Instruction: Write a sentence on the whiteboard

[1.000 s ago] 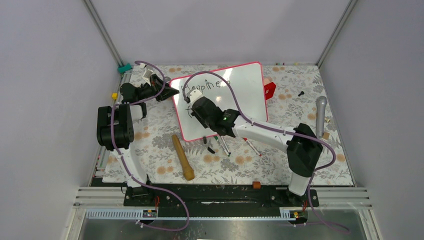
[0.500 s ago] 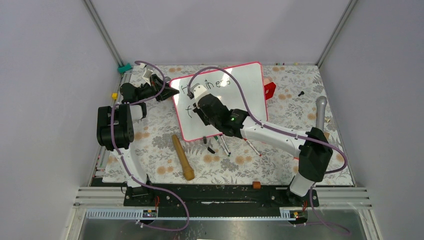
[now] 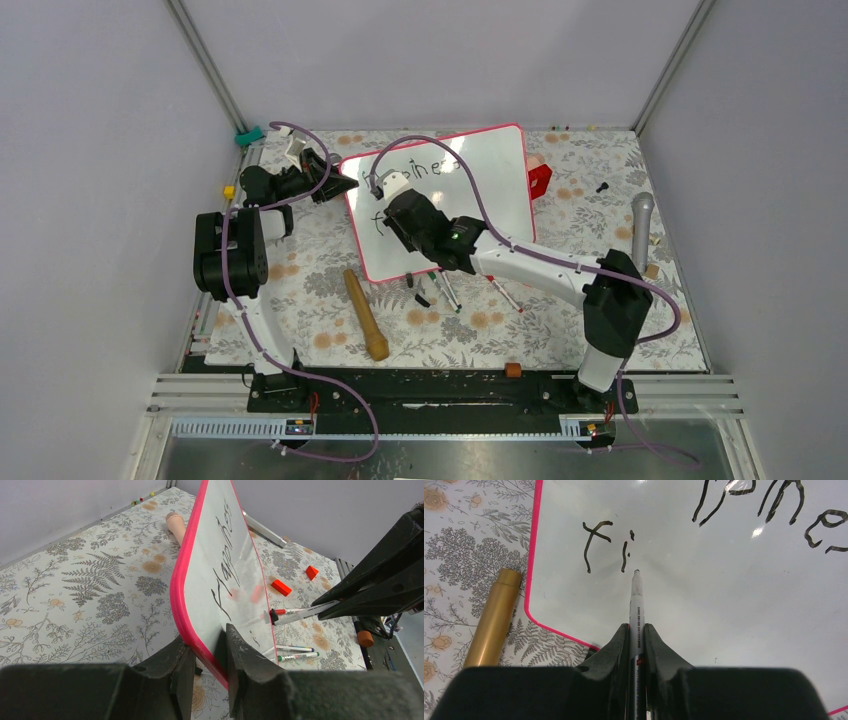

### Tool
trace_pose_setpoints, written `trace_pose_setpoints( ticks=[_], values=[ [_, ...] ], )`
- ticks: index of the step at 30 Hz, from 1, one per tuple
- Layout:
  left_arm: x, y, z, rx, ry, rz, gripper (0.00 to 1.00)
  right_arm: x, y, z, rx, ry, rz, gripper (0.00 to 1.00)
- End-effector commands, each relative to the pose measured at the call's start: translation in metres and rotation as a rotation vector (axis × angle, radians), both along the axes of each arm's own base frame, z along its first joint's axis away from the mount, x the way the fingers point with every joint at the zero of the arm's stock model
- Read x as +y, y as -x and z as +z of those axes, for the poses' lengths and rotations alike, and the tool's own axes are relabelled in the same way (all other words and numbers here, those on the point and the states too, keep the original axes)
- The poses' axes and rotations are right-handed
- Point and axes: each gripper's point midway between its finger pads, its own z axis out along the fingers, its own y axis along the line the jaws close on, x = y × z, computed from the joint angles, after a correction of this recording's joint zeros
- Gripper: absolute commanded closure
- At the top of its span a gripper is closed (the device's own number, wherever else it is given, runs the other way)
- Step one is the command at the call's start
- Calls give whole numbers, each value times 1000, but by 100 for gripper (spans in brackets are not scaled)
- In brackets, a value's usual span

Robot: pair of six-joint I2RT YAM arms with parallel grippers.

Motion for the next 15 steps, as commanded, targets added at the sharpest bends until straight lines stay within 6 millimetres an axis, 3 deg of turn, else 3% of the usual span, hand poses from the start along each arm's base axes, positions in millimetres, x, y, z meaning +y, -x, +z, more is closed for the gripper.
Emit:
trace_pose_setpoints(
  ticks=[1, 15],
  values=[
    [-9, 40, -28, -175, -149, -251, 100, 2, -12, 19, -45, -32, -47, 100],
    [-9, 40, -28, -176, -150, -253, 100, 5, -21, 15, -65, 11, -52, 100]
  ],
)
